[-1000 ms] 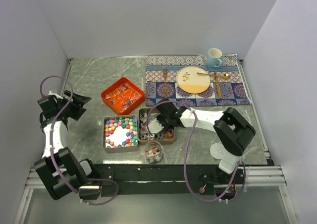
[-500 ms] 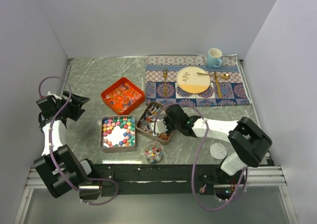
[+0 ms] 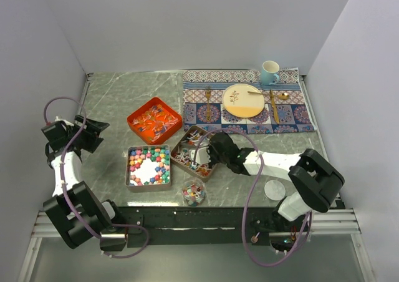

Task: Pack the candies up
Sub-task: Scoop the fake candies from the storage box.

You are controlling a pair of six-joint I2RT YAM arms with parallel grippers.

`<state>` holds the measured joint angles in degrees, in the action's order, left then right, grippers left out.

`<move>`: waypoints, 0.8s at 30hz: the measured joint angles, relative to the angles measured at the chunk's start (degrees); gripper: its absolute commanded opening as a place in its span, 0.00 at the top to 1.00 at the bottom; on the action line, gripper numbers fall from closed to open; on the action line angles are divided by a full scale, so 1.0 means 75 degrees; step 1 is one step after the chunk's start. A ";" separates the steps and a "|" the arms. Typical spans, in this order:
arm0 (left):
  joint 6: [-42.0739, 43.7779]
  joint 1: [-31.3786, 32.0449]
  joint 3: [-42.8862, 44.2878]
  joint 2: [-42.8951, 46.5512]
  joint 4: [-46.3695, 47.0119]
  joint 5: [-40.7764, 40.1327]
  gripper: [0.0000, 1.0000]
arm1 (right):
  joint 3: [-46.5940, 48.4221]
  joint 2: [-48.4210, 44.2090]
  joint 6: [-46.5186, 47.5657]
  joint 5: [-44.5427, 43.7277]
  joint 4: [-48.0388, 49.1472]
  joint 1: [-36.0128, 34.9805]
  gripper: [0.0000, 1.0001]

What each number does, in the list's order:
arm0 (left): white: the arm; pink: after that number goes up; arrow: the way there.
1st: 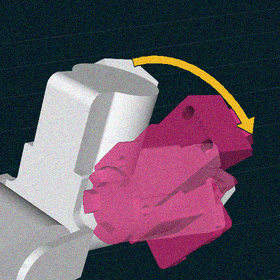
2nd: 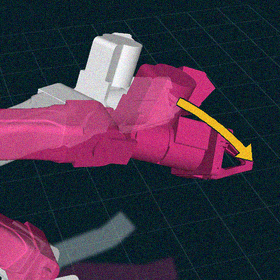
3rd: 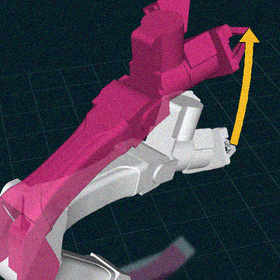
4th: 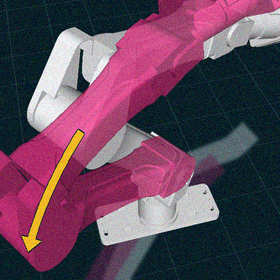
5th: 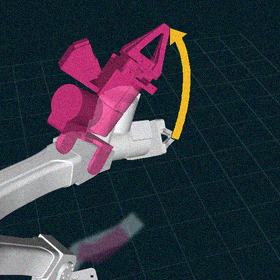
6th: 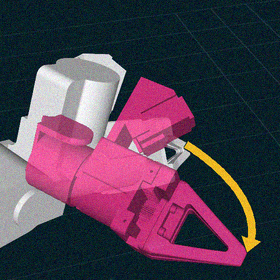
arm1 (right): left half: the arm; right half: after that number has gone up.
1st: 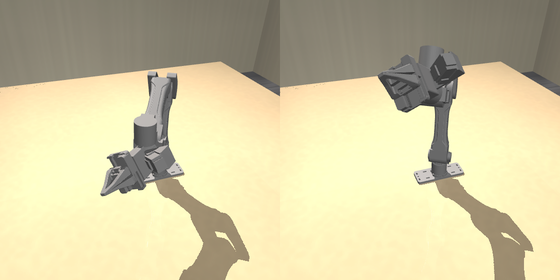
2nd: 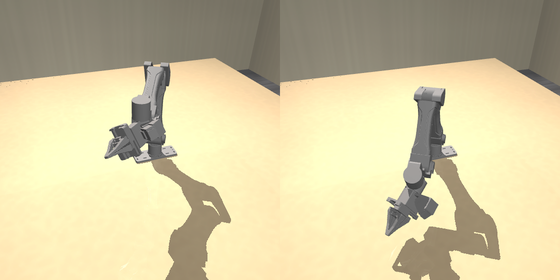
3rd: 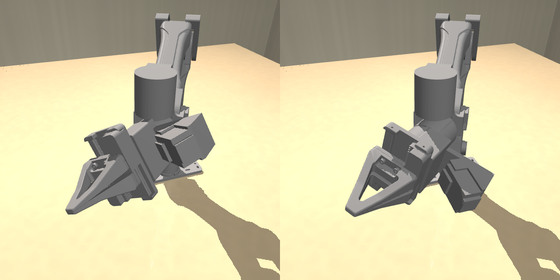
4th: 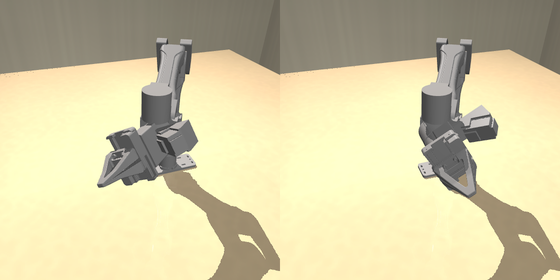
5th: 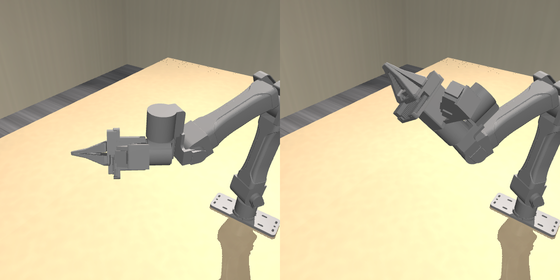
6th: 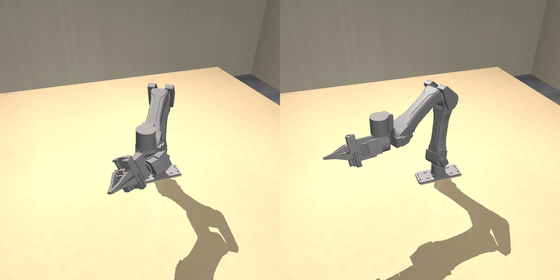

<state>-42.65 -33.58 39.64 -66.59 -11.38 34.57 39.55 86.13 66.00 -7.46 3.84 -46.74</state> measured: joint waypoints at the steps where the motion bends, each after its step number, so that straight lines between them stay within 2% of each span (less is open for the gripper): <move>1: -0.0006 -0.0006 0.0000 0.0000 0.0015 0.0000 0.19 | 0.0017 0.0000 -0.0044 -0.0038 -0.0044 0.0000 1.00; 3: -0.0009 -0.0020 0.0000 0.0003 0.0076 0.0003 0.19 | 0.0213 0.0073 -0.0143 -0.0102 -0.0356 0.0000 1.00; 4: -0.0015 -0.0020 0.0000 0.0003 0.0105 0.0006 0.19 | 0.0370 0.0146 -0.0224 -0.0119 -0.0574 0.0000 0.93; 5: -0.0020 -0.0020 0.0000 0.0003 0.0122 0.0006 0.19 | 0.0592 0.0227 -0.0303 -0.0143 -0.0816 0.0000 0.65; 6: -0.0032 -0.0026 0.0000 0.0003 0.0131 0.0009 0.19 | 0.0801 0.0294 -0.0382 -0.0134 -0.1090 0.0000 0.56; 9: -0.0087 -0.0026 0.0000 -0.0003 0.0201 0.0023 0.20 | 0.1291 0.0315 -0.0697 0.0003 -0.1769 0.0000 0.42; 10: -0.0108 -0.0026 0.0000 -0.0023 0.0256 0.0047 0.20 | 0.1475 0.0315 -0.0816 0.0085 -0.2002 0.0000 0.34; 16: -0.0239 -0.0026 0.0000 -0.0434 0.0554 0.0149 0.20 | 0.2693 0.0318 -0.1463 0.0953 -0.3620 0.0017 0.23; 20: -0.0289 -0.0026 0.0000 -0.0618 0.0656 0.0198 0.20 | 0.3453 0.0452 -0.1920 0.1661 -0.4578 0.0114 0.22; 24: -0.0329 -0.0026 0.0000 -0.0682 0.0697 0.0213 0.20 | 0.4336 0.1113 -0.2355 0.2320 -0.5400 0.0519 0.23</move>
<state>-45.12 -33.78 39.64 -71.70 -6.15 36.16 72.07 94.48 48.34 9.93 -36.67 -42.85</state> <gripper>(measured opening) 0.801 0.773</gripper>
